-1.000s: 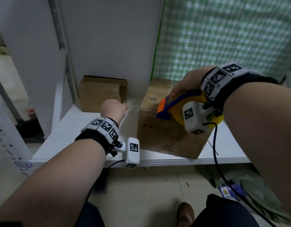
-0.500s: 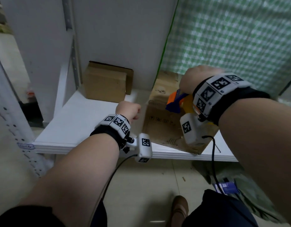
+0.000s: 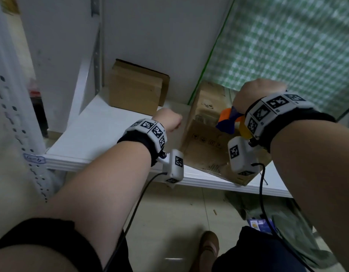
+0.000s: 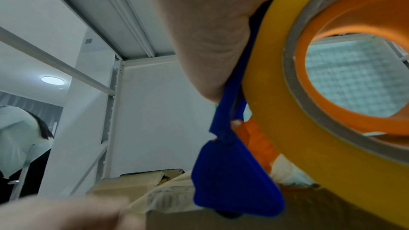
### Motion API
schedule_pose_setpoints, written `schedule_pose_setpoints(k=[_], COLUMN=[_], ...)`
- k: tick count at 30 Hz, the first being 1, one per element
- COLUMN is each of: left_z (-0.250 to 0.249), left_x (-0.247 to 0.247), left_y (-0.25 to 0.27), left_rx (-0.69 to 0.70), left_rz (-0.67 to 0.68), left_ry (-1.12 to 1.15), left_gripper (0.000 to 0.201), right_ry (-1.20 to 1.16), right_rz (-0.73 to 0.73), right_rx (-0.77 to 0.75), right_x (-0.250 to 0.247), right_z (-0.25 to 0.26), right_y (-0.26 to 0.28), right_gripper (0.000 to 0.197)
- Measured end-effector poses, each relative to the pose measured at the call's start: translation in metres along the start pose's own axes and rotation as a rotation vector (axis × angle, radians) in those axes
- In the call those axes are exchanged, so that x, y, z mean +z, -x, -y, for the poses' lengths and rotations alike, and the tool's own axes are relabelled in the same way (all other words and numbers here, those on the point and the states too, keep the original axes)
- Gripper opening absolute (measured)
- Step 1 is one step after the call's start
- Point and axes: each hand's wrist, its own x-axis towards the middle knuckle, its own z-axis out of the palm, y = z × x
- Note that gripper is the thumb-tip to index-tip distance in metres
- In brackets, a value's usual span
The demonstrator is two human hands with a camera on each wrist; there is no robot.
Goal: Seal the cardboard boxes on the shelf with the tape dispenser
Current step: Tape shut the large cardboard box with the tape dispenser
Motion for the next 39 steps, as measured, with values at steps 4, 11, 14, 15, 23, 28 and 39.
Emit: schedule_pose_setpoints(k=[4,11,14,15,23,28,39], left_z=[-0.011,-0.006,-0.013,-0.020,-0.066,-0.077,-0.085], left_x=[0.009,0.020,0.020,0.020,0.047,0.061,0.068], left_y=[0.011,0.017,0.013,0.013,-0.001,-0.002,0.001], left_rx=[0.069,-0.022,0.020,0.089,0.469,0.406,0.377], left_rz=[0.228,0.369,0.330,0.273,0.079,0.006,-0.040], left_ry=[0.576,0.368,0.246,0.140,-1.066,-1.231,-1.335], left_gripper=[0.057,0.071,0.070,0.076,0.058,0.032,0.034], right_ry=[0.029,-0.025,-0.013,-0.021,-0.035,-0.049,0.079], right_rz=[-0.005,-0.011,-0.099,-0.117,-0.074,-0.098,-0.291], right_rx=[0.006,-0.005,-0.110,-0.167,-0.665,-0.643,-0.617], right_x=[-0.001,-0.002,0.000,0.002,-0.001,0.015,0.025], right_z=[0.001,-0.002,-0.008,-0.010,-0.049,-0.075,-0.119], right_y=[0.005,0.008,0.007,0.006,0.006,-0.003,0.000], right_gripper=[0.026,0.027,0.027,0.030,0.057,0.036,0.048])
